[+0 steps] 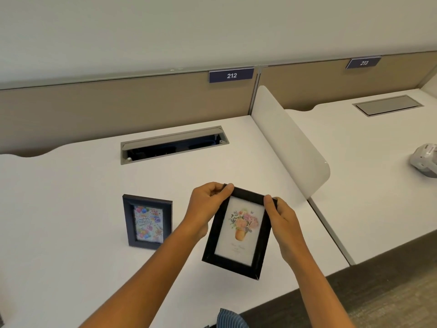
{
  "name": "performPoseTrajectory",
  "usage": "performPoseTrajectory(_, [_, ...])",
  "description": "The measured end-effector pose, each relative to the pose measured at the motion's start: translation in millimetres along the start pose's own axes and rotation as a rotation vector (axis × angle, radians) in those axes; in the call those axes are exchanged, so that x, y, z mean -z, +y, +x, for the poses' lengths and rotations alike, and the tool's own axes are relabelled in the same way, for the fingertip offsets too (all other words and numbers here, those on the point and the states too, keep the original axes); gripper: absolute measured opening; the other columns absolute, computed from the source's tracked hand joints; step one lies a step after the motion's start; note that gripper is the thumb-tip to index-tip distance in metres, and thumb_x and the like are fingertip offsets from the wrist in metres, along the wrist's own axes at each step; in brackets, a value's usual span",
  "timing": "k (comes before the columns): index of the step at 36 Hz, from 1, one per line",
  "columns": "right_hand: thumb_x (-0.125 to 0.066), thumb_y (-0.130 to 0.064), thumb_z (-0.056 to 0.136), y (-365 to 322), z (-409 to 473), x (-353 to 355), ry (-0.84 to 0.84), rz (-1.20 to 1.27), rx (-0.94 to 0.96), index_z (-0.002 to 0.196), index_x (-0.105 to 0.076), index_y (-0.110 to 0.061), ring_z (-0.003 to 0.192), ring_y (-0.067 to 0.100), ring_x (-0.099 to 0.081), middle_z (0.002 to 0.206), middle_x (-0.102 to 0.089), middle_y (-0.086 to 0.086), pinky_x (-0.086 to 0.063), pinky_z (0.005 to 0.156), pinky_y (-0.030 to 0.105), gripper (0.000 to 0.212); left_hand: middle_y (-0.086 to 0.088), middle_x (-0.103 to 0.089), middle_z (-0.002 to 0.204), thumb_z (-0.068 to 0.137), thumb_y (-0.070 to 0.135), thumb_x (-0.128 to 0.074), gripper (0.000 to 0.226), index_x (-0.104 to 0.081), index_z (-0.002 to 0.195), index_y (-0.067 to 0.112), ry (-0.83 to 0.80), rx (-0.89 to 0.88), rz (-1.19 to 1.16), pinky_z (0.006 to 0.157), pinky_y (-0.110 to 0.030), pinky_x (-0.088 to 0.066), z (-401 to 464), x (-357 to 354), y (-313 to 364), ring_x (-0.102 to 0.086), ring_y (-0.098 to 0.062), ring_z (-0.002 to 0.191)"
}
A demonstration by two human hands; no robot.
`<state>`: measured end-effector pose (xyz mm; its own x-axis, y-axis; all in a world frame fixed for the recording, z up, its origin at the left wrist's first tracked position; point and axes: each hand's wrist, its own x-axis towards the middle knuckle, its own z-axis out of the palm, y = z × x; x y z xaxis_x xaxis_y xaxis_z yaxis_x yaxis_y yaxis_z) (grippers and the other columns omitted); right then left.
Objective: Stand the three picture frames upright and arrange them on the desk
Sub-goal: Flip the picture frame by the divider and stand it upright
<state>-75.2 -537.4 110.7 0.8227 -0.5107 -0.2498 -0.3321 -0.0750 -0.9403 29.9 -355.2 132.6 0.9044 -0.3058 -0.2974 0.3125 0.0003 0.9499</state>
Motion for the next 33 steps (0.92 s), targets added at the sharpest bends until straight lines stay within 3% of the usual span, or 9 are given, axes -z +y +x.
performPoseTrajectory(5, [-0.055,-0.055,0.106,-6,-3,-2,0.006,0.039,-0.003,0.096,-0.064,-0.012,0.083,0.011,-0.075,0.085,-0.075,0.003,-0.057,0.064,0.022,0.045,0.004,-0.081,0.079,0.088,0.042,-0.08,0.022,-0.079,0.085,0.02,0.025,0.065,-0.082,0.052,-0.008,-0.049,-5,1,1,-0.071,0.003,0.064])
performPoseTrajectory(10, [-0.054,-0.057,0.106,-11,-5,-1,0.014,0.04,0.005,0.101,-0.067,-0.013,0.089,0.016,-0.079,0.09,-0.079,0.003,-0.059,0.067,0.024,0.046,0.004,-0.082,0.086,0.087,0.045,-0.079,0.025,-0.079,0.093,0.02,0.024,0.068,-0.107,0.054,-0.007,-0.051,-8,3,4,-0.074,0.002,0.072])
performPoseTrajectory(15, [-0.039,-0.073,0.1,-13,-7,1,-0.048,0.034,-0.008,0.109,-0.077,-0.023,0.084,0.019,-0.079,0.093,-0.082,0.002,-0.061,0.061,0.023,0.063,0.005,-0.082,0.097,0.087,0.049,-0.077,0.028,-0.079,0.103,0.025,0.04,0.041,-0.104,0.078,-0.022,-0.056,-7,4,4,-0.075,-0.008,0.094])
performPoseTrajectory(17, [-0.031,-0.079,0.096,-14,-7,1,-0.079,0.048,-0.041,0.11,-0.079,-0.03,0.084,0.018,-0.08,0.093,-0.084,0.0,-0.06,0.062,0.023,0.07,0.007,-0.081,0.1,0.087,0.048,-0.077,0.025,-0.079,0.103,0.029,0.034,0.026,-0.103,0.075,-0.021,-0.055,-7,4,3,-0.075,-0.004,0.092])
performPoseTrajectory(20, [-0.024,-0.086,0.095,-12,-7,0,-0.102,0.088,-0.086,0.105,-0.083,-0.04,0.086,0.018,-0.081,0.096,-0.085,0.0,-0.058,0.072,0.029,0.075,0.009,-0.081,0.099,0.087,0.044,-0.079,0.016,-0.081,0.099,0.032,0.015,0.001,-0.096,0.066,-0.013,-0.055,-7,2,0,-0.073,0.003,0.086])
performPoseTrajectory(24, [-0.025,-0.09,0.091,-7,-5,-2,-0.105,0.144,-0.131,0.102,-0.084,-0.042,0.093,0.017,-0.081,0.103,-0.086,0.0,-0.057,0.09,0.042,0.076,0.006,-0.081,0.098,0.09,0.035,-0.078,0.008,-0.082,0.096,0.031,-0.028,-0.021,-0.099,0.067,-0.011,-0.055,-6,-1,-8,-0.074,0.0,0.085])
performPoseTrajectory(29, [-0.03,-0.091,0.093,2,1,-1,-0.063,0.196,-0.193,0.095,-0.086,-0.039,0.092,0.018,-0.08,0.101,-0.086,0.001,-0.052,0.091,0.04,0.077,0.002,-0.081,0.102,0.092,0.032,-0.077,0.009,-0.081,0.1,0.029,-0.075,-0.018,-0.098,0.071,-0.015,-0.057,-2,-2,-20,-0.075,-0.005,0.088])
performPoseTrajectory(33, [-0.034,-0.088,0.094,7,6,-2,-0.021,0.216,-0.237,0.09,-0.086,-0.04,0.103,0.025,-0.077,0.099,-0.086,-0.001,-0.047,0.088,0.033,0.071,0.001,-0.081,0.104,0.091,0.032,-0.078,0.013,-0.08,0.102,0.025,-0.088,-0.01,-0.103,0.075,-0.014,-0.056,4,-4,-27,-0.074,-0.006,0.093])
